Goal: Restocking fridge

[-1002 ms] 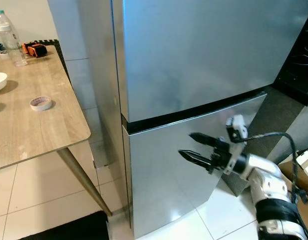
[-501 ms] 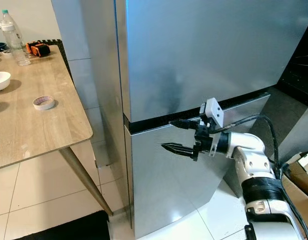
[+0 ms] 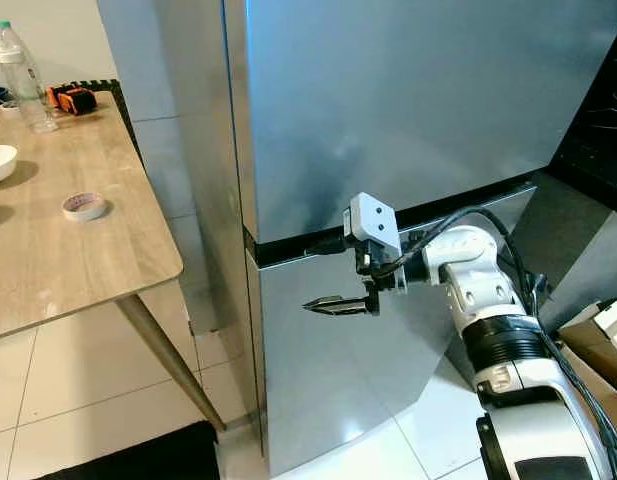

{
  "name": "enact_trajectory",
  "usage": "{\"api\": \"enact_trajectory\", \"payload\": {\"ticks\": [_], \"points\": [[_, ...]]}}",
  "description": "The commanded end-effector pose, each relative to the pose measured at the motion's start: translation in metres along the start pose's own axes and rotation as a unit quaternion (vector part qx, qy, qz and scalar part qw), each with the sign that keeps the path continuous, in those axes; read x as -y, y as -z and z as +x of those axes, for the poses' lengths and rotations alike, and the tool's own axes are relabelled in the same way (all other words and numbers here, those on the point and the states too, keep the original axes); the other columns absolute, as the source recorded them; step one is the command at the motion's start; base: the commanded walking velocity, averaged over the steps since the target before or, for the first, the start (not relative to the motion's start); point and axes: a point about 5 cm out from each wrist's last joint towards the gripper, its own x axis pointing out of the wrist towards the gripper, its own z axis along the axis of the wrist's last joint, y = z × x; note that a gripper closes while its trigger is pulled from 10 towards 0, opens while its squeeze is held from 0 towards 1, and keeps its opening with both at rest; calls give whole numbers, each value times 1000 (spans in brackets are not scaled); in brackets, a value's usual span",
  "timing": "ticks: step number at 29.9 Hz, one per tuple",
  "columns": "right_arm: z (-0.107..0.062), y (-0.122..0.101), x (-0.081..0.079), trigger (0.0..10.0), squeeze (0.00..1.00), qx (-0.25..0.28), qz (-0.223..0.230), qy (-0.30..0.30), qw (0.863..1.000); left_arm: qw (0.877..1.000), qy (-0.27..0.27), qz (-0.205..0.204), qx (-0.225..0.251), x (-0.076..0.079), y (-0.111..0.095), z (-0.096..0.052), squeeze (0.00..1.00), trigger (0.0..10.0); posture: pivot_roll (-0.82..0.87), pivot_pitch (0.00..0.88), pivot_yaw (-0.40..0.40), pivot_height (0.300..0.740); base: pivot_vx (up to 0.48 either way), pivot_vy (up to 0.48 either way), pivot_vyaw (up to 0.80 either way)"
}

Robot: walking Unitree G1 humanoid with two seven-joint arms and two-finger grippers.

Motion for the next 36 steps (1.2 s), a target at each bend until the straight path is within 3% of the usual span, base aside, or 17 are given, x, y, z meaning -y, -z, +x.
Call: {"api": "enact_trajectory", "payload": {"ticks": [1,3,6,8,13,21,22,27,36], "points": [[5,1,1,10000,0,-37,-15,-20,999,1000,0,1,-8,-1,4,0,0,10000,-111,32,-21,740,0,0,0],[6,3,4,10000,0,-80,-27,-34,996,1000,1,0,-7,0,4,0,0,10000,-111,32,-22,740,0,0,0],[6,3,5,10000,0,-93,-31,-36,995,1000,1,0,-7,0,4,0,0,10000,-111,32,-22,740,0,0,0],[4,6,9,10000,0,-144,-51,-37,988,1000,1,0,-8,1,5,0,0,10000,-114,37,-28,740,0,0,0],[6,6,11,10000,0,-162,-63,-33,984,1000,1,-1,-9,1,6,-1,0,10000,-114,37,-31,740,0,0,0],[9,-4,19,10000,0,-129,-72,-14,989,1000,3,-2,-11,3,7,-1,0,10000,-114,36,-33,740,0,0,0],[9,-11,20,10000,0,-92,-71,-16,993,1000,3,-2,-10,3,7,-1,0,10000,-114,36,-33,740,0,0,0],[8,-23,25,10000,0,-48,-74,-9,996,1000,3,-2,-10,3,7,-1,0,10000,-114,36,-33,740,0,0,0],[14,-18,27,10000,0,-87,-95,5,992,1000,4,-2,-10,3,7,-1,0,10000,-112,38,-33,740,0,0,0]]}}
